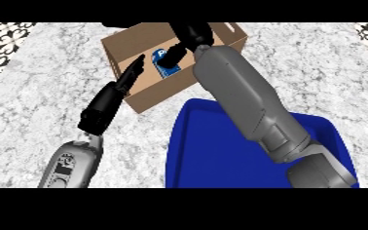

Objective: Pick the can from the tray and place it in the cardboard box

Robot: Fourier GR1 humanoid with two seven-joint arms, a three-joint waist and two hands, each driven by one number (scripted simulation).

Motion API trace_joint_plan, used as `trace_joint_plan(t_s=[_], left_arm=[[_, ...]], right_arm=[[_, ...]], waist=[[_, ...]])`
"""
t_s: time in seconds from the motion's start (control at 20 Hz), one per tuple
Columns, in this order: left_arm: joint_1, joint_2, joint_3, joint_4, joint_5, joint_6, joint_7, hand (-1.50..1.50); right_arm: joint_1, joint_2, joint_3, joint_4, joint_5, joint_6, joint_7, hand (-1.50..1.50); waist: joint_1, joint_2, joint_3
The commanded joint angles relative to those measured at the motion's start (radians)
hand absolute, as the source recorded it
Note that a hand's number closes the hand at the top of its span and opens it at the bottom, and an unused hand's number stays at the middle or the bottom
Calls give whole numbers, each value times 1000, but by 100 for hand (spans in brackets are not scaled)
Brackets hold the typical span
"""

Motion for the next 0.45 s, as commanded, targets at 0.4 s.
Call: trace_joint_plan(t_s=[0.4], left_arm=[[66, 11, 17, 17, 18, -22, -7, 0]], right_arm=[[20, -54, -353, 18, -365, -21, -263, -150]], waist=[[-32, 3, -3]])
